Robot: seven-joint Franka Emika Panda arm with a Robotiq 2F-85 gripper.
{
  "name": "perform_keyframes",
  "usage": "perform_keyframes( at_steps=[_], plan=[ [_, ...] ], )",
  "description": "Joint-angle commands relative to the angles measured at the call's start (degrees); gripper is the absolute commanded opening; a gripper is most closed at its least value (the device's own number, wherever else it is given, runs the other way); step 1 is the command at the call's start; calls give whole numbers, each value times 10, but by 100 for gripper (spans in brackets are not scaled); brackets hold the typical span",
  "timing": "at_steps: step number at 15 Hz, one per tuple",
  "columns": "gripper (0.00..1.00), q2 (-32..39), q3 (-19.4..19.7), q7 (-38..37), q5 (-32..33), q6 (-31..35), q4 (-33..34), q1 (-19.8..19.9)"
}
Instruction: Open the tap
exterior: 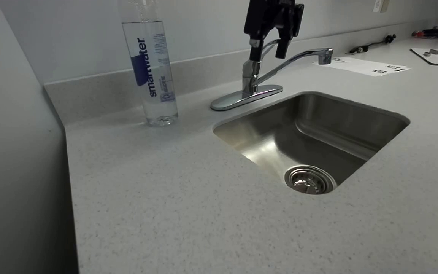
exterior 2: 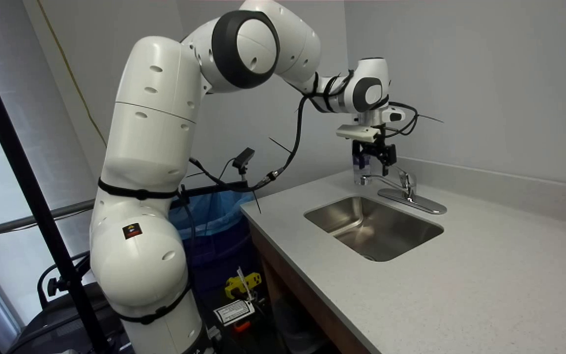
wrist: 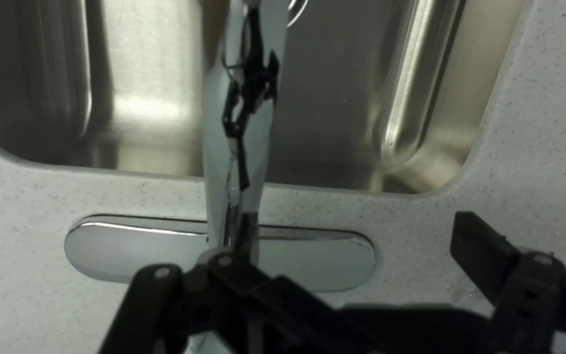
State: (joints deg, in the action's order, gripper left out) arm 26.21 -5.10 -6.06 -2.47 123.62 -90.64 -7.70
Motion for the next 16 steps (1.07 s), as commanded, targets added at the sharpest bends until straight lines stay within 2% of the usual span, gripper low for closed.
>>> perform_keyframes(
  at_steps=[1,10,16],
  plan=[
    [100,29,7,-11,20,13,41,-12],
    [100,31,26,-23,73,90,49,-16],
    [100,32,36,-54,82,151,43,-19]
  ],
)
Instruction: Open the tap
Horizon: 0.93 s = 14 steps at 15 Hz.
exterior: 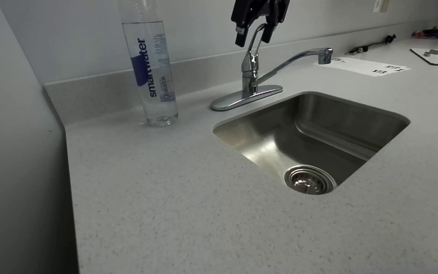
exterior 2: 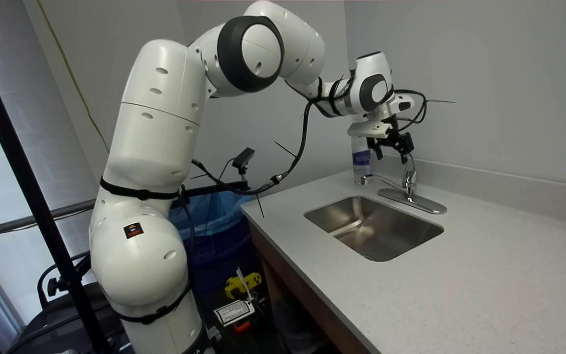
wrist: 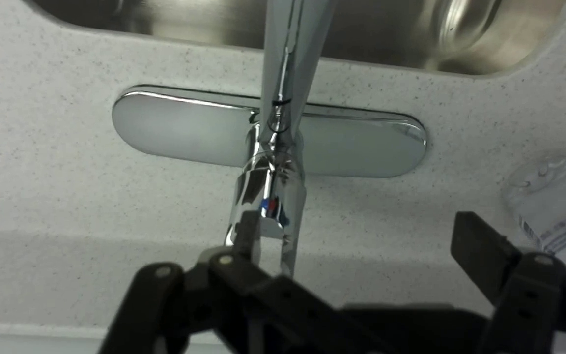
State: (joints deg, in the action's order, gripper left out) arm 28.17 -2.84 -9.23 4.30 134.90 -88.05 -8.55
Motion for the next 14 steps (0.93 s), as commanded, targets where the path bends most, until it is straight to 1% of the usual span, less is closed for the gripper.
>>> perform_keyframes(
  at_steps=[1,5,8,14],
  plan=[
    [100,12,14,-28,16,40,16,-12],
    [100,4,14,-40,15,22,9,-14],
    [100,-9,9,-38,4,3,-6,-9],
    [100,-28,5,-32,-8,-15,-26,-2]
  ],
)
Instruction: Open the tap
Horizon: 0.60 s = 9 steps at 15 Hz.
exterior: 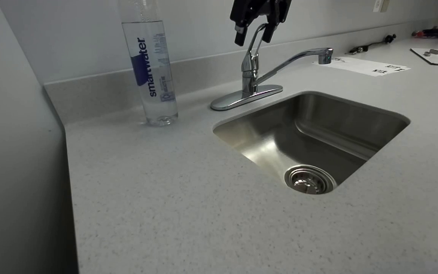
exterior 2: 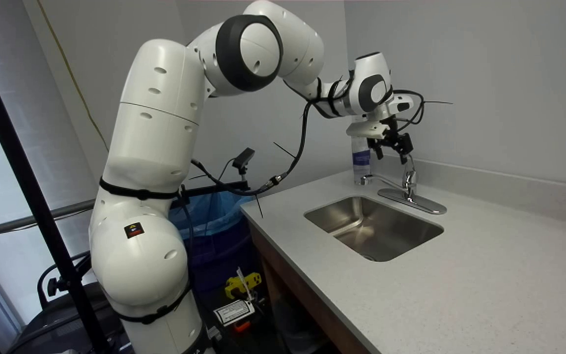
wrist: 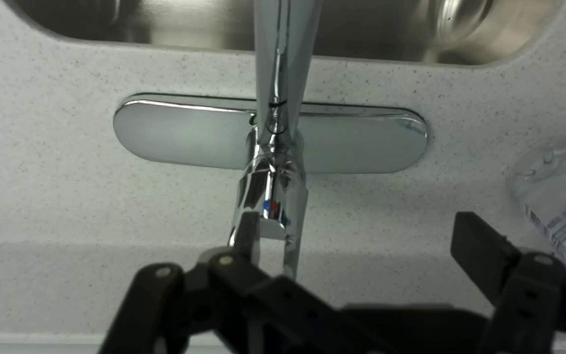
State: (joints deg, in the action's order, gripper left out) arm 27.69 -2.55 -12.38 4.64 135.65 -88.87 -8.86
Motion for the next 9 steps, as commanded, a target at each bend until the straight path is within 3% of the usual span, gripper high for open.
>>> perform_keyframes(
  at_steps=[1,9],
  plan=[
    [100,-26,-1,3,-18,-31,-19,3],
    [100,-75,-5,8,-48,-94,-58,9]
  ],
)
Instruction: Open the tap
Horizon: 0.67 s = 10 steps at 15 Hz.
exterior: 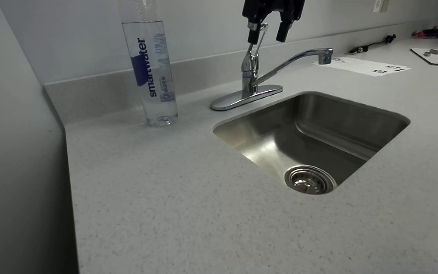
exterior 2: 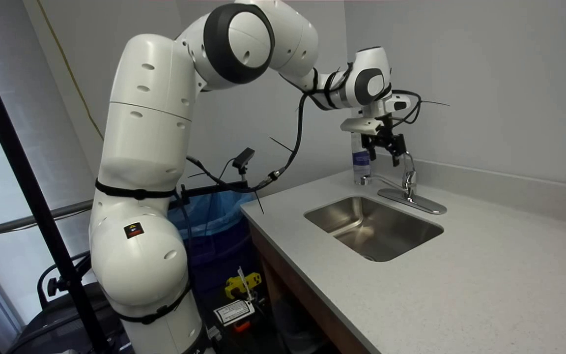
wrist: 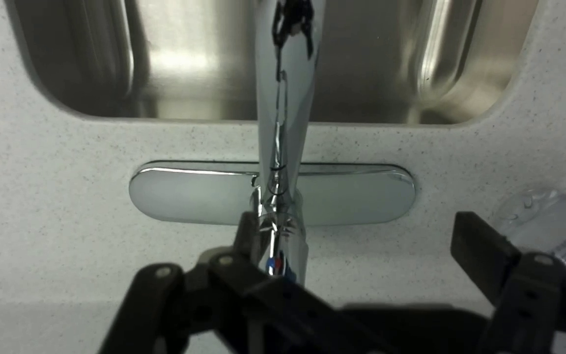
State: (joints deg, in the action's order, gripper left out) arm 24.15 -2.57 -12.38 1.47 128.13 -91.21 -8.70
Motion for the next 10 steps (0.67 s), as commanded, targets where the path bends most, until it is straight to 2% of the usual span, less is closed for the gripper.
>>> perform_keyframes(
  at_steps=[1,10],
  plan=[
    [100,-50,-6,9,-17,-19,-43,9],
    [100,-170,-8,24,-35,-1,-152,18]
  ],
)
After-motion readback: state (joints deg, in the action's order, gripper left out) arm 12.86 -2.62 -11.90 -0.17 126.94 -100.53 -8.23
